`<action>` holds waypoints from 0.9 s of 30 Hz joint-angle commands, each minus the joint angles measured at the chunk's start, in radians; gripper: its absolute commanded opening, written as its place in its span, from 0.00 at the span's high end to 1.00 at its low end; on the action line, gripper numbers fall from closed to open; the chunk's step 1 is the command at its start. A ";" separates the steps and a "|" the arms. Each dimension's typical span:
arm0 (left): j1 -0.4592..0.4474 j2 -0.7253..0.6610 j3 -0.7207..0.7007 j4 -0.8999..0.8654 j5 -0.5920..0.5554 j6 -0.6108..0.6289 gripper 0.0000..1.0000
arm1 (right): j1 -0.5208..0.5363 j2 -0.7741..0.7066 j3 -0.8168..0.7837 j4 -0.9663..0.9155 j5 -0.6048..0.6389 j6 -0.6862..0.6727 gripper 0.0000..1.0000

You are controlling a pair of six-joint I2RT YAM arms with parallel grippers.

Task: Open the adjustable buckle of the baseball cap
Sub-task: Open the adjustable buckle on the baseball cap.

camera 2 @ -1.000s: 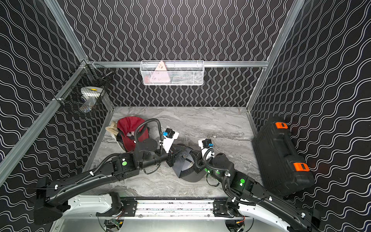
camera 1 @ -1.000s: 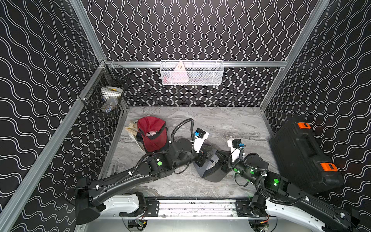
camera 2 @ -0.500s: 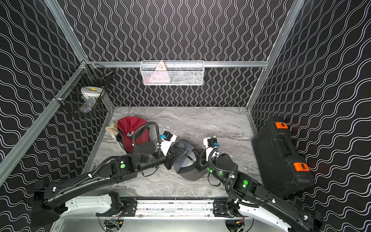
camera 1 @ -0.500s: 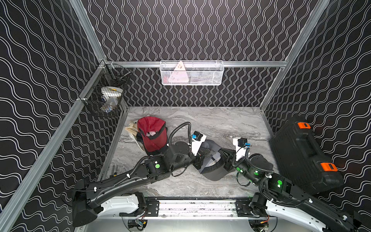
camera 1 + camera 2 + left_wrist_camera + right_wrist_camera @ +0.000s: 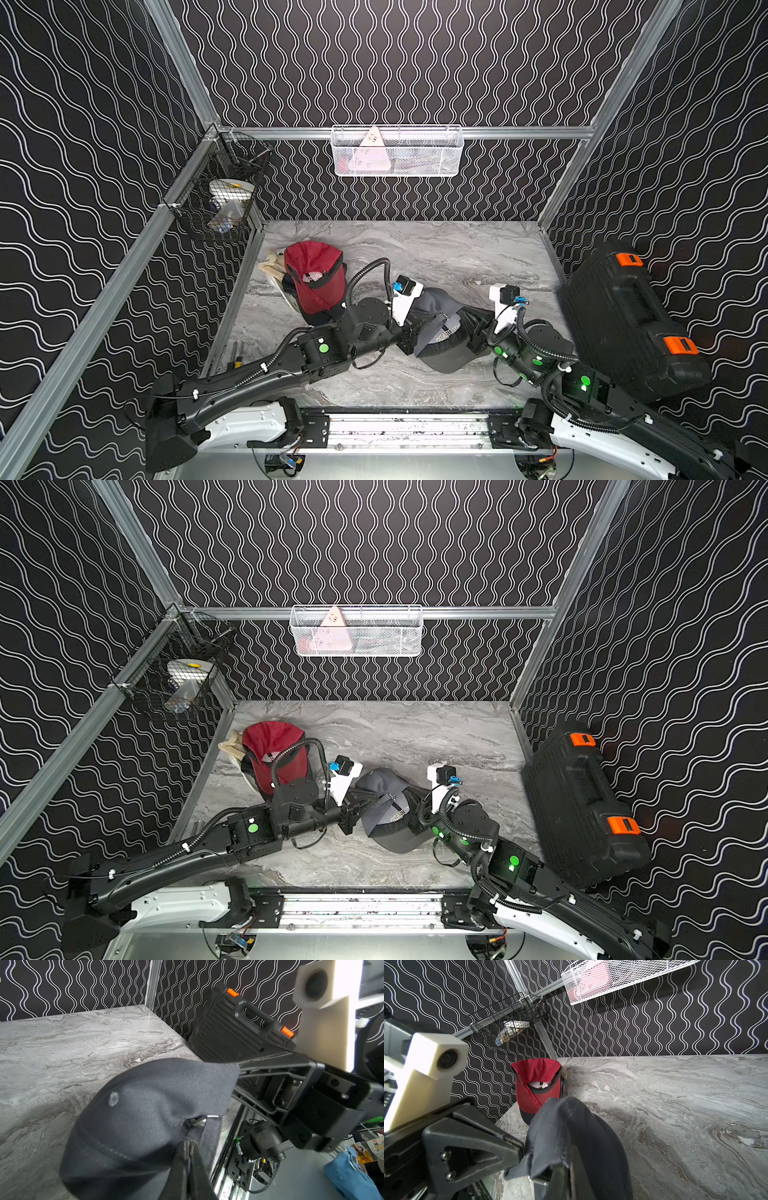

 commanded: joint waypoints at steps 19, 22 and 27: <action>-0.001 -0.018 -0.065 -0.041 -0.027 -0.019 1.00 | -0.001 -0.004 0.023 0.030 0.062 0.015 1.00; -0.001 -0.026 -0.064 -0.042 -0.031 -0.019 0.95 | -0.001 -0.008 0.025 0.024 0.063 0.016 1.00; -0.007 -0.057 -0.029 -0.068 -0.036 0.013 0.86 | 0.000 -0.006 0.032 0.003 0.065 0.026 1.00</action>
